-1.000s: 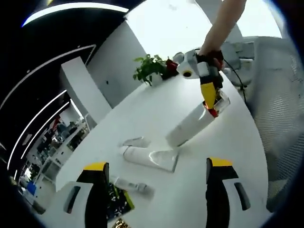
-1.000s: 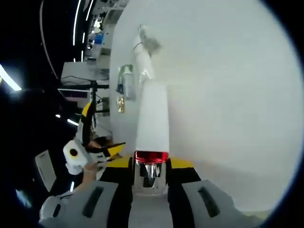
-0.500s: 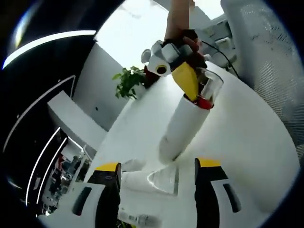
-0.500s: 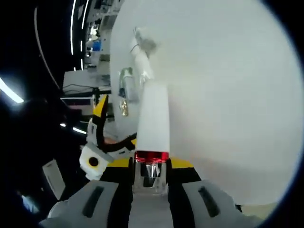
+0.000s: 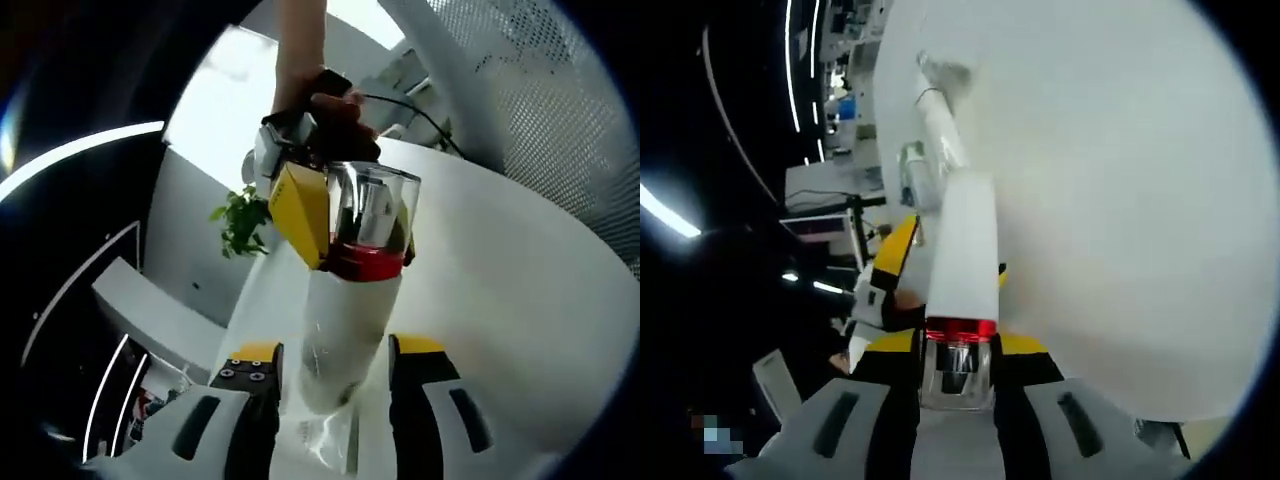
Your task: Arrange the skincare products in the storage area until every visible bottle or jar stands upright without overlapping.
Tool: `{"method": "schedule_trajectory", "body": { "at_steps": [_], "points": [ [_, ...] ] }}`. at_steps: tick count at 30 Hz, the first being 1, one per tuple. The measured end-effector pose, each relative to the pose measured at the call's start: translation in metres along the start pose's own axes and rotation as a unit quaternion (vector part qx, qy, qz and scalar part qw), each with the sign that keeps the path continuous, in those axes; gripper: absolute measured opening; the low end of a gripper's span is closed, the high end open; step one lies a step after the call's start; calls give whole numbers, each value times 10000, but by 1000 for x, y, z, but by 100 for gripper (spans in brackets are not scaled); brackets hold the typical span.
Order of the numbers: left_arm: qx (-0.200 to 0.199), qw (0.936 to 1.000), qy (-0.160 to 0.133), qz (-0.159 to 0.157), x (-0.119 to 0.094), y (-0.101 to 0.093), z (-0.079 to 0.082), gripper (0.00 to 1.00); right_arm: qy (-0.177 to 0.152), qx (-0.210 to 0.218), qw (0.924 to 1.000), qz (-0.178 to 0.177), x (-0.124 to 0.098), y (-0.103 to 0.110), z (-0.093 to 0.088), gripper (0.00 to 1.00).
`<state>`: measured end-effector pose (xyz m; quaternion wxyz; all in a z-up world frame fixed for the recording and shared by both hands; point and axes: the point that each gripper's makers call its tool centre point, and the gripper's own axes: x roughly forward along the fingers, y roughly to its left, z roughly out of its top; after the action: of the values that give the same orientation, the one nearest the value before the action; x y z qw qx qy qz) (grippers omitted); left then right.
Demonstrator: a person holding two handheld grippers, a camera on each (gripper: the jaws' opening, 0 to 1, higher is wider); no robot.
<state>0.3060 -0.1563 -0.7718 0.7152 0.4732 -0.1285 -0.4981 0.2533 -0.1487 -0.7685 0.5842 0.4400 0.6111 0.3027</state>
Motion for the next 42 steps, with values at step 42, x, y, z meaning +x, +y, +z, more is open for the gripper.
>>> {"method": "schedule_trajectory", "body": {
  "at_steps": [42],
  "points": [
    [1522,9852,-767,-197,7,-22,33,41,-41,880,9918,928,2,3,-34,26]
  ]
}}
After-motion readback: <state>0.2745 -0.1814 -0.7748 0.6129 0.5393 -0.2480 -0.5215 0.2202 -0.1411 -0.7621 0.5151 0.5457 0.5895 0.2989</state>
